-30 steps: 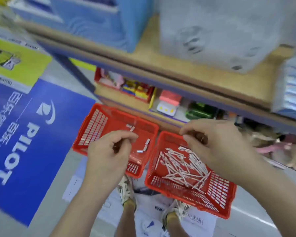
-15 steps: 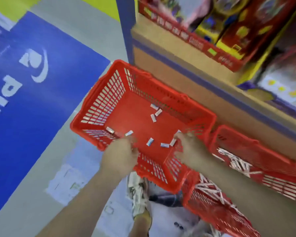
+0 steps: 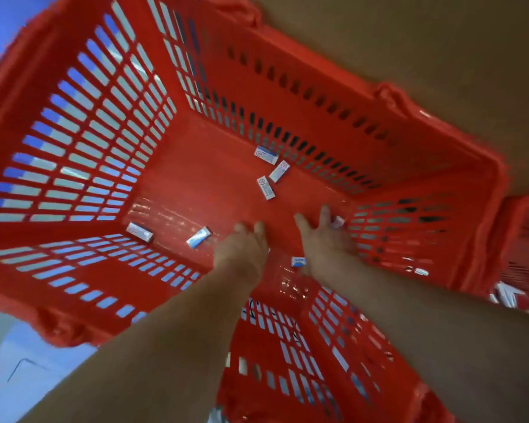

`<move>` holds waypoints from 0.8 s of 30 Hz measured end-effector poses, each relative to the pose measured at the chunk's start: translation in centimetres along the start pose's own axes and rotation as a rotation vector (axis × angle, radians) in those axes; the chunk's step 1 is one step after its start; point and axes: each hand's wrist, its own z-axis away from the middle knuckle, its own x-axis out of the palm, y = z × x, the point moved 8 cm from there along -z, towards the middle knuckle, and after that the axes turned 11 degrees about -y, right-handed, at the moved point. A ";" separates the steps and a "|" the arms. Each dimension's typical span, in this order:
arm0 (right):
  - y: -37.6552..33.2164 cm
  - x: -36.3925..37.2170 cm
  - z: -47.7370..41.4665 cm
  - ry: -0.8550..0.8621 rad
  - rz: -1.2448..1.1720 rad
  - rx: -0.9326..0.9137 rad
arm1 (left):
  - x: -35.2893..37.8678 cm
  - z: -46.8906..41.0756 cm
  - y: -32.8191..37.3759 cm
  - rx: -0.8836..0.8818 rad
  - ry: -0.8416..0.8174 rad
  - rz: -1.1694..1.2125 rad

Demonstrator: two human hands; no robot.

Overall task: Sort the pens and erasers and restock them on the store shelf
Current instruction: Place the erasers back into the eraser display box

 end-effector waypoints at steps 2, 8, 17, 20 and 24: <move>-0.3 -0.1 -0.7 0.055 0.008 -0.014 | -0.2 -0.9 0.8 0.026 0.016 -0.040; -2.7 -0.7 -0.1 0.251 0.030 -0.236 | -4.1 -0.2 -3.6 0.026 0.194 -0.101; -1.0 -3.5 -0.5 0.451 -0.792 -0.175 | -2.5 -1.1 -8.2 -0.025 0.116 -0.194; 0.3 -3.3 -1.4 0.417 -1.027 -0.083 | -3.7 -1.3 -7.7 0.031 0.174 -0.034; -0.1 -2.7 -2.2 0.310 -0.839 -0.056 | -6.4 -2.1 -3.7 0.244 0.283 0.176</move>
